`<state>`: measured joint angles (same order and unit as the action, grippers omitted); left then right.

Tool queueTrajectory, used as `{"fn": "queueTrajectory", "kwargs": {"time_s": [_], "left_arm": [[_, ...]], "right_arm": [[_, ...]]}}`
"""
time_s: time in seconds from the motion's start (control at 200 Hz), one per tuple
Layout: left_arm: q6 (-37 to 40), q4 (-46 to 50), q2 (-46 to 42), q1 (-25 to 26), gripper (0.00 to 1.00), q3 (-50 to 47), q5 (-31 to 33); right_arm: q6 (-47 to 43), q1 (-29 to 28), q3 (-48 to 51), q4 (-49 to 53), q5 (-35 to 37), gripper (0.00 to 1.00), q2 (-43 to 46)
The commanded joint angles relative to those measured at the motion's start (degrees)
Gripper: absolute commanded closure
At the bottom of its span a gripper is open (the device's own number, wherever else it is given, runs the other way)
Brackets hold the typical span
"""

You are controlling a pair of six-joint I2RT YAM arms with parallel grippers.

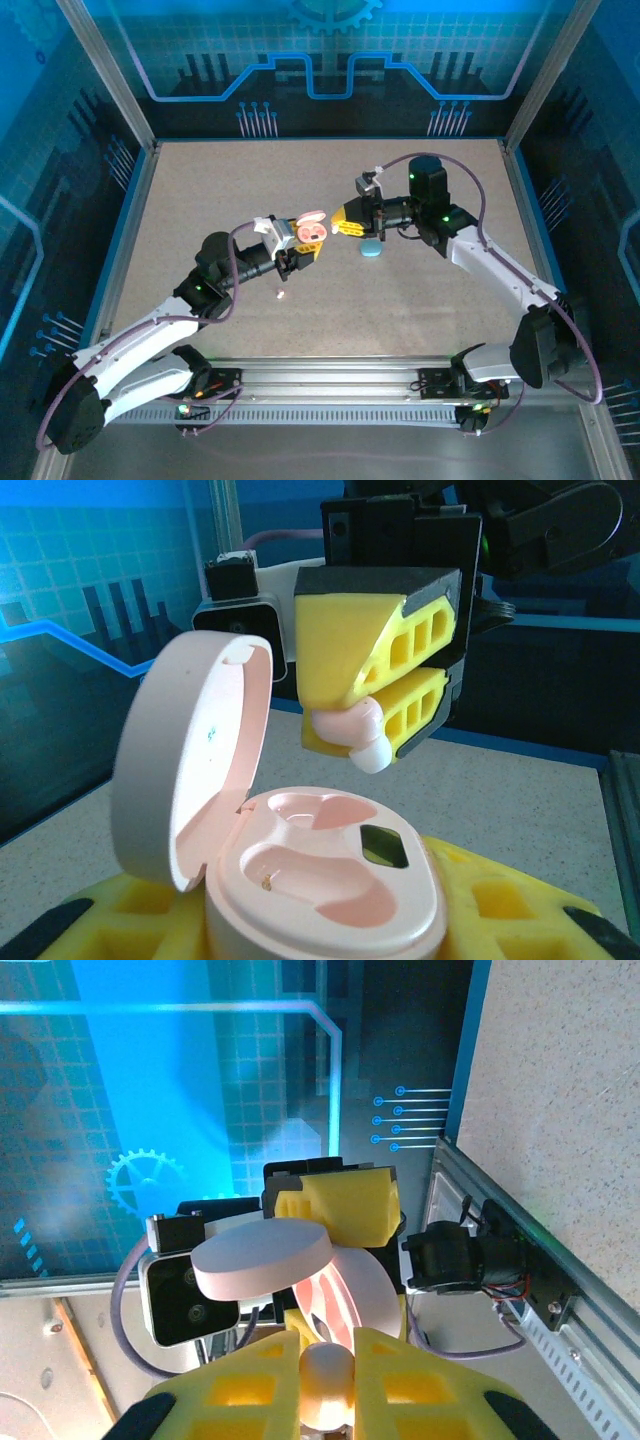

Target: Insert the wireless bluetooth earbuds into the charging case

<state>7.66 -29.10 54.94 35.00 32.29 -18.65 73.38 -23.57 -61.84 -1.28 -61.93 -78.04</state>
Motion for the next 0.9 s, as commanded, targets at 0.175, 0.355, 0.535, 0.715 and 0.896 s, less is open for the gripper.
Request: {"fn": "queueTrajectory", "kwargs": {"time_s": [0.175, 0.355, 0.535, 0.715, 0.896], "left_arm": [[1.35, -3.9, 0.24, 0.29, 0.67, -0.65, -3.27], [0.39, -5.32, 1.95, 0.37, 0.68, 0.21, -6.64], [-0.69, -6.58, 3.22, 0.52, 0.68, 0.69, -7.18], [-1.63, -6.98, 3.57, 0.64, 0.67, 0.86, -7.78], [-2.54, -6.91, 3.89, 0.59, 0.67, 1.19, -8.87]], "right_arm": [[-24.93, -1.1, -5.57, 17.18, 6.96, 0.83, 5.89], [-28.78, -2.62, -6.56, 18.43, 7.84, 0.83, 5.93], [-32.66, -5.06, -8.9, 22.25, 9.43, 0.83, 4.46], [-33.77, -5.82, -8.91, 22.51, 13.56, 0.83, 4.26], [-34.81, -6.55, -9.26, 21.93, 16.29, 0.83, 4.47]]}}
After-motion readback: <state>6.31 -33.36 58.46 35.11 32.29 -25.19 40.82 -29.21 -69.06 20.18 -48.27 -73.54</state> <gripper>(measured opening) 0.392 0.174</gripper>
